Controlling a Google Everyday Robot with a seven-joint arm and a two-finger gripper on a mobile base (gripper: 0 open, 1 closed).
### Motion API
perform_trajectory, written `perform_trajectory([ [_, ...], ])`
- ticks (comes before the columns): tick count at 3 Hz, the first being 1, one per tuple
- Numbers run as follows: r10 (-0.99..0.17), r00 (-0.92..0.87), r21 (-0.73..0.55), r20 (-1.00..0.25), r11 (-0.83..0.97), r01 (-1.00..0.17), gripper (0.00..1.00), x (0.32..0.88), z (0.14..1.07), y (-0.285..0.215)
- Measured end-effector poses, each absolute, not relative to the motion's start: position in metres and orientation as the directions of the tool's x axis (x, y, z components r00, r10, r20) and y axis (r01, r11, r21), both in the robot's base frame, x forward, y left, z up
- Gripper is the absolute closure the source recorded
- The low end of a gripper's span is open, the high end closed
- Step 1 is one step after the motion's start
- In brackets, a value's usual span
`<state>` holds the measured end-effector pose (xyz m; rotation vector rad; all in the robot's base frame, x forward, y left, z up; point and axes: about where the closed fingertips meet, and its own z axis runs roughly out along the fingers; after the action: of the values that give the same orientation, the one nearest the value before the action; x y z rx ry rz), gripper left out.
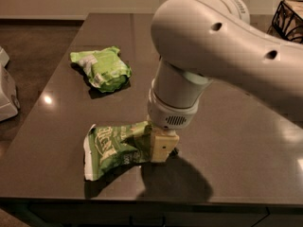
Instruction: Move green jalapeno chip bag near green rice chip bag
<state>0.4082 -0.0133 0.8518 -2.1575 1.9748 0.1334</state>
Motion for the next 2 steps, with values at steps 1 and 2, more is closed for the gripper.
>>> perform_trajectory([
  [1,-0.974,0.099,-0.098,-0.206,-0.08,-0.992,0.62,0.412,0.865,-0.009],
  [2,-0.97,0.072,-0.093,-0.231,-0.052,-0.994,0.87,0.425,0.883,-0.005],
])
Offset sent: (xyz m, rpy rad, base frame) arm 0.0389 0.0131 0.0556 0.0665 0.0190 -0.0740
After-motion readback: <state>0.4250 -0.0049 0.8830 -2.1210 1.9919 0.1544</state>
